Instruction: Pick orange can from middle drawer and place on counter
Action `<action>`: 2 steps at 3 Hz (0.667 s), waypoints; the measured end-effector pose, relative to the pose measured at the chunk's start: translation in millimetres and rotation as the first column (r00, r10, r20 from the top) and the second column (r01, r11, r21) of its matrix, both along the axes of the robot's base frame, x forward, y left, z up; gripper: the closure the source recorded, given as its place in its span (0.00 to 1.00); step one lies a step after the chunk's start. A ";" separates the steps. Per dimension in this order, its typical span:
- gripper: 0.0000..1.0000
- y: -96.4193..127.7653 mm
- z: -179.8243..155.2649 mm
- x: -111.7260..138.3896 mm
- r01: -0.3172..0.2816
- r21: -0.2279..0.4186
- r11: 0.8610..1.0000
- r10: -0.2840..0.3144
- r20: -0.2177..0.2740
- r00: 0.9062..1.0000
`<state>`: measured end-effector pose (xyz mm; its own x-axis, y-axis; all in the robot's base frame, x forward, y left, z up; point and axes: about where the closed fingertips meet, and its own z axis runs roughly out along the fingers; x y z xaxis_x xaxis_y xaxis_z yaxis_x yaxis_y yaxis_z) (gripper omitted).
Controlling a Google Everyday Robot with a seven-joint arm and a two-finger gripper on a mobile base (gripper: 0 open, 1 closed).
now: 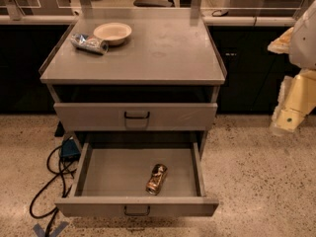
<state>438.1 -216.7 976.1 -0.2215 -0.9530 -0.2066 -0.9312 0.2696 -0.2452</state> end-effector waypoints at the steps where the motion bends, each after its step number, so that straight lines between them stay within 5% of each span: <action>1: 0.00 0.0 0.0 0.0 0.000 0.000 1.000 0.000 0.000 1.000; 2: 0.00 -2.7 -4.8 1.0 -0.020 0.017 1.000 0.020 0.018 1.000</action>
Offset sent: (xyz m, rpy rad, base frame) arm 0.0020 -0.0081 -0.0161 0.0401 -0.0211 0.0466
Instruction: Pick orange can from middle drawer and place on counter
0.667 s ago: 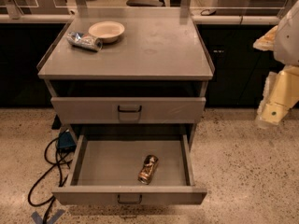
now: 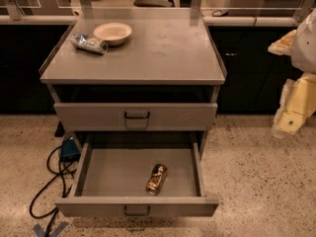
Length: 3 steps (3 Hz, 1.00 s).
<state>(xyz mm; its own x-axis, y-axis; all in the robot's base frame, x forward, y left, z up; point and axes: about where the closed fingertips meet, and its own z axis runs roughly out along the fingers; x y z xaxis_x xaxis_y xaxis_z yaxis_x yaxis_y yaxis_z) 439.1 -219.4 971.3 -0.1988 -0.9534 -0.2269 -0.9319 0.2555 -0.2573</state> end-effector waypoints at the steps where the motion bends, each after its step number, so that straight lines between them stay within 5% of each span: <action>1: 0.00 -14.9 -43.3 4.2 -0.044 0.022 0.999 0.044 0.008 0.999; 2: 0.00 -25.8 -114.3 -0.9 -0.099 0.021 0.995 0.098 0.017 0.995; 3: 0.00 -29.9 -219.2 0.8 -0.096 0.033 0.995 0.098 -0.038 0.994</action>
Offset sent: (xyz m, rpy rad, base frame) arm 0.0193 -0.0373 -0.2368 0.0352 -0.1066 0.1378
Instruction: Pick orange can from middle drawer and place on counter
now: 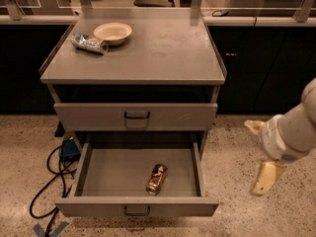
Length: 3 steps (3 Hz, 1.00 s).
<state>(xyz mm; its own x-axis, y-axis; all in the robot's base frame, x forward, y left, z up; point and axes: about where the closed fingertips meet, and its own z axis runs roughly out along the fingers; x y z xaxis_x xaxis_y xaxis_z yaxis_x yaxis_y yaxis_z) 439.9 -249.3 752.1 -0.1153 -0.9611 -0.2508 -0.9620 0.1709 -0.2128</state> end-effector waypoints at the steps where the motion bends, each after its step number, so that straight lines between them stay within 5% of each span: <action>1: 0.00 7.4 -93.7 19.2 0.025 0.016 1.000 -0.024 -0.037 0.999; 2: 0.00 27.0 -165.4 43.9 0.027 0.055 0.998 -0.024 -0.063 0.998; 3: 0.00 27.0 -165.4 43.9 0.027 0.055 0.998 -0.024 -0.063 0.998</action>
Offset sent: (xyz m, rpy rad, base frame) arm 0.0738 0.0457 -0.2305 0.0826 0.0757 -0.0266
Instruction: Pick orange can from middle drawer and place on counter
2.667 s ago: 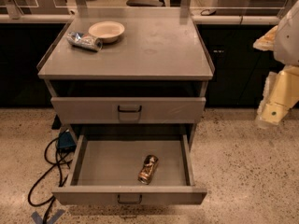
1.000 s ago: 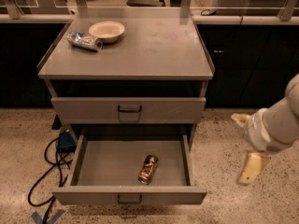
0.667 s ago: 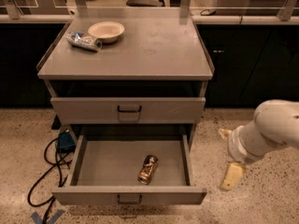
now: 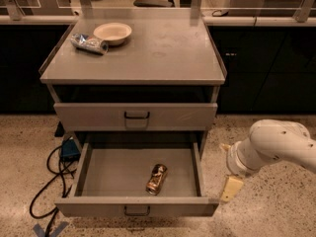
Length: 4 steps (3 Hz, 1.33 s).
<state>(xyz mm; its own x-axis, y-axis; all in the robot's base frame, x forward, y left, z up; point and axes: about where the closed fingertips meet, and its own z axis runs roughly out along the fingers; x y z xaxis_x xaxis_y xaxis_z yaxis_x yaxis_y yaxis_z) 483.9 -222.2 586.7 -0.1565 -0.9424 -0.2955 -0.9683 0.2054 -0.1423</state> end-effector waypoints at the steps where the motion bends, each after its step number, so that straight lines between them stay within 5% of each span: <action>1: 0.00 6.5 -15.3 -0.9 -0.029 0.016 0.999 0.030 -0.037 0.999; 2: 0.00 57.7 -60.9 -1.9 -0.149 0.112 0.982 0.160 -0.095 0.983; 3: 0.00 121.4 -98.3 -3.9 -0.263 0.187 0.946 0.284 -0.094 0.954; 4: 0.00 170.8 -104.6 -6.6 -0.301 0.232 0.925 0.311 -0.007 0.950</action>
Offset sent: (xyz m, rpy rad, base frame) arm -0.0069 0.1217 -0.1248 0.2315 0.2018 0.3324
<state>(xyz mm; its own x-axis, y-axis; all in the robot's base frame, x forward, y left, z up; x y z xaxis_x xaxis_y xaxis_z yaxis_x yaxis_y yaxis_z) 477.2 -51.4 482.1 0.1116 -0.8557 -0.5053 -0.9933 -0.0800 -0.0840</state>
